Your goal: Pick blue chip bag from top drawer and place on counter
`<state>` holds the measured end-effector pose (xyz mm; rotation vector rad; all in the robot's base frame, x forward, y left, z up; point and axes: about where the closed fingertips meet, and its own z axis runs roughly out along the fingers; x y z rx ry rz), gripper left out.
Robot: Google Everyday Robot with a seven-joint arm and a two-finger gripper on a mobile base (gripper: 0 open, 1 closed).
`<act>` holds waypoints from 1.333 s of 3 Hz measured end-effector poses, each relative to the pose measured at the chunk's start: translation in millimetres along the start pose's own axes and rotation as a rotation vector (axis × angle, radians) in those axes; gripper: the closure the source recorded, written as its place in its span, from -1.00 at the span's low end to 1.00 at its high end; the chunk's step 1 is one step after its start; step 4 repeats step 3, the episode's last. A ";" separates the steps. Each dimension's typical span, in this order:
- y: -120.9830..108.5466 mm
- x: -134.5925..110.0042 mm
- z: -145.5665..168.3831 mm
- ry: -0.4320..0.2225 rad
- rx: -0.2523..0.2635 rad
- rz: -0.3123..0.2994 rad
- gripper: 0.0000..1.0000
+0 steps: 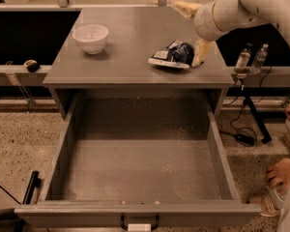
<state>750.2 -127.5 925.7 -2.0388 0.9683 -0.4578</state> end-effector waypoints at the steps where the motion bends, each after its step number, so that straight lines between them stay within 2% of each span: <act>1: 0.6 8.8 -36.5 0.065 -0.031 0.037 -1.00; 2: 3.2 19.0 -71.2 0.099 -0.048 0.081 -1.00; 4: 3.2 19.0 -71.2 0.099 -0.048 0.081 -1.00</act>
Offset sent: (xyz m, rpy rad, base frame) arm -0.0516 -0.0888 0.0687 -0.0259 0.0546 -0.1948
